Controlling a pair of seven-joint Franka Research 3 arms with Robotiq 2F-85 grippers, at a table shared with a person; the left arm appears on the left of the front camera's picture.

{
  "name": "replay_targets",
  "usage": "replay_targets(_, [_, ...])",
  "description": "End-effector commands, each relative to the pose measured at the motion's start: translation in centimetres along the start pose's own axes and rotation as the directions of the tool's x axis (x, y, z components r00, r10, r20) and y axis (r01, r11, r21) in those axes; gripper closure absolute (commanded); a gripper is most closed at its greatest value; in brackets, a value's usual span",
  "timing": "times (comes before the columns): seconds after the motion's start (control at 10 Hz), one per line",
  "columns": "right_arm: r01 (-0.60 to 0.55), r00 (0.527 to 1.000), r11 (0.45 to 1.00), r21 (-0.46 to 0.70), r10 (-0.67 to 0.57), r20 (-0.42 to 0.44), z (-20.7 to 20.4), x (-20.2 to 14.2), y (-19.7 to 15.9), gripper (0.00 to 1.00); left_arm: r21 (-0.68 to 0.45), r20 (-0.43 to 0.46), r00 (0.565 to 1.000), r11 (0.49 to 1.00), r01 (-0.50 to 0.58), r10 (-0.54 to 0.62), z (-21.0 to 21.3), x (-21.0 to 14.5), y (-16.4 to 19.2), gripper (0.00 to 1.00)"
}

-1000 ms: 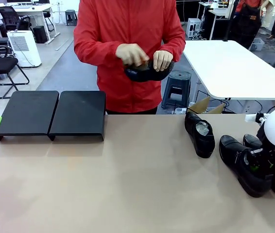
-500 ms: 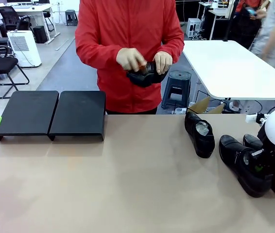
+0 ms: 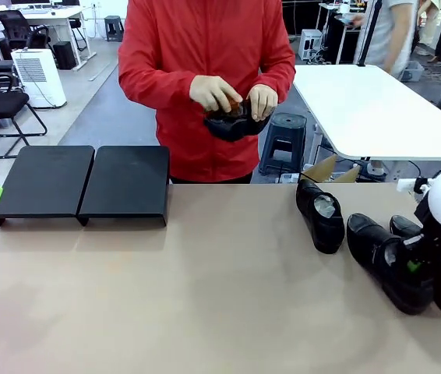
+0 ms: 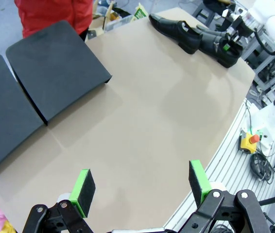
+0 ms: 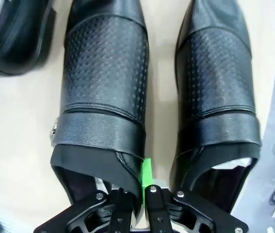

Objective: Organize the shoes by placing them on the stand.
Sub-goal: Pick up one Shoe and place it in the middle of the table.

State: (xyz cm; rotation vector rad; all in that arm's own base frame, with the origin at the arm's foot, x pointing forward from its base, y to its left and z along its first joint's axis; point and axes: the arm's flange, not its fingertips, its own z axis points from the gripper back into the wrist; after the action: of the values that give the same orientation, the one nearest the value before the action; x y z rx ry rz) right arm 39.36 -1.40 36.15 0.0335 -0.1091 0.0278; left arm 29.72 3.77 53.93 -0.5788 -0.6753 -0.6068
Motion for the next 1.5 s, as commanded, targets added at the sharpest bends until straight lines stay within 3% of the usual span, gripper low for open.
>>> replay_targets(0.0, [0.03,0.986,0.999,0.043,-0.036,0.163,5.2,-2.5,0.6,1.0,-0.015,0.013,1.0,1.0,0.013,-0.013,0.0,0.1,0.1,0.0])
replay_targets(0.1, [0.047,0.969,0.997,0.06,-0.06,0.239,8.3,-3.6,1.1,1.0,-0.015,0.013,1.0,1.0,0.013,-0.013,0.0,0.1,0.1,0.0])
replay_targets(0.3, [0.038,0.95,0.994,0.102,-0.067,0.305,12.1,-5.5,2.4,1.0,-0.015,0.013,1.0,1.0,0.013,-0.013,0.0,0.1,0.1,0.0])
replay_targets(0.4, [0.026,0.952,0.993,0.112,-0.059,0.301,13.0,-6.2,3.9,1.0,-0.015,0.013,1.0,1.0,0.013,-0.013,0.0,0.1,0.1,0.0])
replay_targets(0.5, [0.046,0.983,0.997,0.067,-0.057,0.175,13.4,-6.7,4.8,1.0,-0.015,0.013,1.0,1.0,0.013,-0.013,0.0,0.1,0.1,0.0])
replay_targets(0.6, [0.022,0.952,0.997,0.079,-0.045,0.303,14.3,-3.2,2.0,1.0,-0.015,0.013,1.0,1.0,0.013,-0.013,0.0,0.1,0.1,0.0])
replay_targets(0.8, [0.022,0.952,0.997,0.079,-0.045,0.303,14.3,-3.2,2.0,1.0,-0.015,0.013,1.0,1.0,0.013,-0.013,0.0,0.1,0.1,0.0])
replay_targets(0.9, [0.019,0.965,0.997,0.073,-0.037,0.261,14.7,-4.4,3.1,1.0,-0.015,0.013,1.0,1.0,0.013,-0.013,0.0,0.1,0.1,0.0])
replay_targets(1.0, [0.095,0.962,0.995,0.033,-0.1,0.255,14.7,-4.0,5.9,1.0,-0.015,0.013,1.0,1.0,0.013,-0.013,0.0,0.1,0.1,0.0])
replay_targets(1.3, [-0.002,0.958,1.0,0.028,-0.007,0.288,16.1,-6.2,16.8,1.0,-0.015,0.013,1.0,1.0,0.013,-0.013,0.0,0.1,0.1,0.0])
replay_targets(1.4, [-0.047,0.957,0.996,0.08,0.022,0.291,15.6,-7.0,20.4,1.0,-0.015,0.013,1.0,1.0,0.013,-0.013,0.0,0.1,0.1,0.0])
